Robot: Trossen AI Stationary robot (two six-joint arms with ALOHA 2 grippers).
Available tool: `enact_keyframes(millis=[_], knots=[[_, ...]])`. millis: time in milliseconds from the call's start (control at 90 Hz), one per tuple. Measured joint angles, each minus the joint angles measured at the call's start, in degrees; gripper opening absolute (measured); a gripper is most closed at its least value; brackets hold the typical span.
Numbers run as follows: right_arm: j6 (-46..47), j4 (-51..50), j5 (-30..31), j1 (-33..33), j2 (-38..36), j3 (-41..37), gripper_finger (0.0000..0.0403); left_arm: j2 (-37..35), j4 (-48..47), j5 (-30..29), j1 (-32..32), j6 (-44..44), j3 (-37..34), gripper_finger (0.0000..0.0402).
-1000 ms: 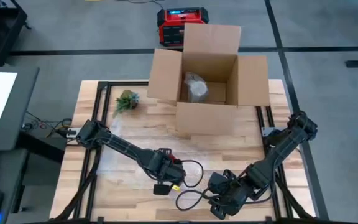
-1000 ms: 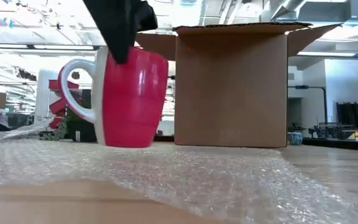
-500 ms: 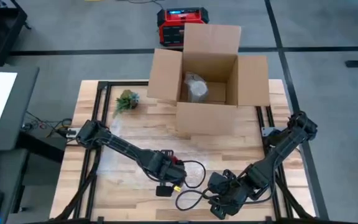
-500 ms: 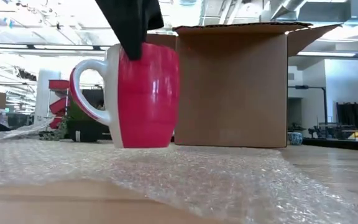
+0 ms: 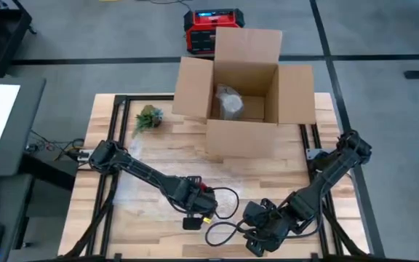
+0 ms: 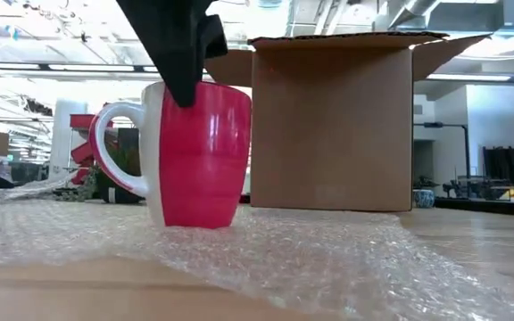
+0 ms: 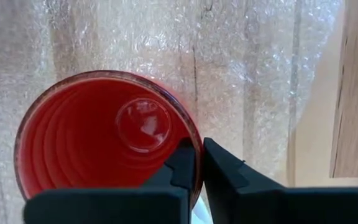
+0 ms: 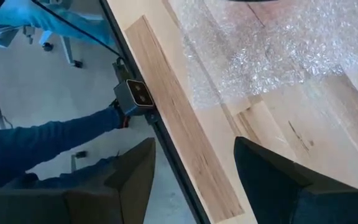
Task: Wrap mug
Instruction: Wrap the red mug in the bubble wrap
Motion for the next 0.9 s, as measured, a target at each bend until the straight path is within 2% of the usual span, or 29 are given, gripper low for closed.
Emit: enact_keyframes(millis=[133,300,478,711,900], knots=[[-0.11,0.00,0.02,-0.04,0.00,0.00,0.0207,0.00,0.01,0.01,0.00,-0.12,-0.02,0.0023],[-0.11,0.02,0.00,-0.04,0.00,0.00,0.0207,0.17,-2.69,-0.10,0.04,-0.49,2.19,0.0004],[-0.37,0.00,0.00,-0.11,0.00,0.00,0.0207,0.17,-5.17,-1.92,0.15,-1.02,1.85,0.0009],[-0.45,-0.02,0.00,-0.13,0.00,0.01,0.0207,0.07,-2.86,-2.35,0.18,-1.47,0.11,0.0010],[-1.92,0.93,0.87,-0.38,0.00,-1.65,0.0207,0.13,-1.98,-2.29,0.20,-3.26,-0.22,0.0045]])
